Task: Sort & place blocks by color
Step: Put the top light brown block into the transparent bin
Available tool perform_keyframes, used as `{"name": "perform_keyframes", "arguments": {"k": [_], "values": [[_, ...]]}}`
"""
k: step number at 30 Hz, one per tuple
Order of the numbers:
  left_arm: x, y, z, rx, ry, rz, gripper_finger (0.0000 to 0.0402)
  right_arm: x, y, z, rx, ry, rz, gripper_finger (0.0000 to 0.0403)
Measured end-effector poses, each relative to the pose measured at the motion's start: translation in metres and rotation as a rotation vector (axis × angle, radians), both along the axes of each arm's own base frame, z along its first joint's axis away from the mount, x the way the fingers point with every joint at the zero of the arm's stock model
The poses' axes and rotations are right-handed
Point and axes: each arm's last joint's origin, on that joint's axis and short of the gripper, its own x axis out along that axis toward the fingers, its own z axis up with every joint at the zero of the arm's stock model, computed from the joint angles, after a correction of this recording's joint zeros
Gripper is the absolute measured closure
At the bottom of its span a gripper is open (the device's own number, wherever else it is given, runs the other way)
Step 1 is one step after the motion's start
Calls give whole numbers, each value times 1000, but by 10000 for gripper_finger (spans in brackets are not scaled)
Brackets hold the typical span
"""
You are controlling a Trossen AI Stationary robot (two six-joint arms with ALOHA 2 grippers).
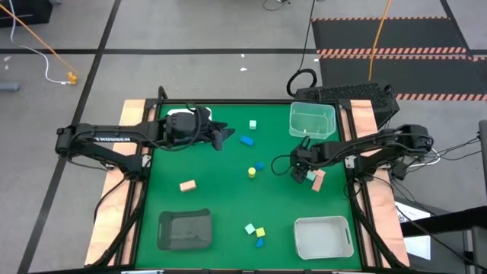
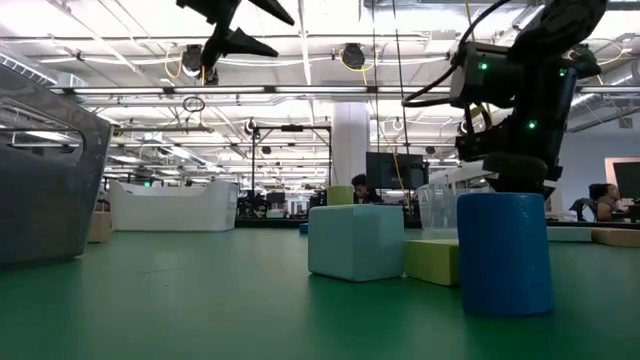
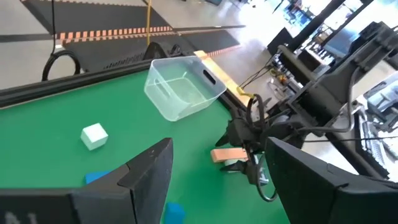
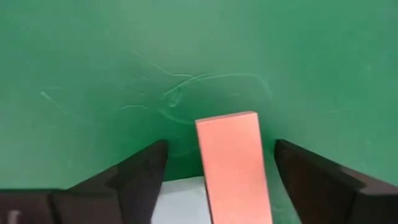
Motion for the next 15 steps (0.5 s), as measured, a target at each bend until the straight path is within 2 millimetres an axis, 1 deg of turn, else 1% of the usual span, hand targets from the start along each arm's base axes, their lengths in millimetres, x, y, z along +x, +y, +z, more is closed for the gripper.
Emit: {"name": "perform_keyframes", "arguments": {"k": [2, 4, 8, 9, 15], "values": [[0, -2, 0, 1, 1, -8, 147, 0, 0, -3, 6, 16, -14, 150], [0, -4, 0, 0, 5, -15, 147, 0, 0, -4, 13, 15, -25, 189], [1, -6, -1, 1, 6, -25, 147, 0, 1, -1, 19, -7, -29, 287], [1, -7, -1, 1, 7, -28, 147, 0, 1, 0, 21, -16, -24, 294], [1, -10, -2, 28, 28, -50, 147, -5, 1, 11, 33, -73, -38, 294]]}}
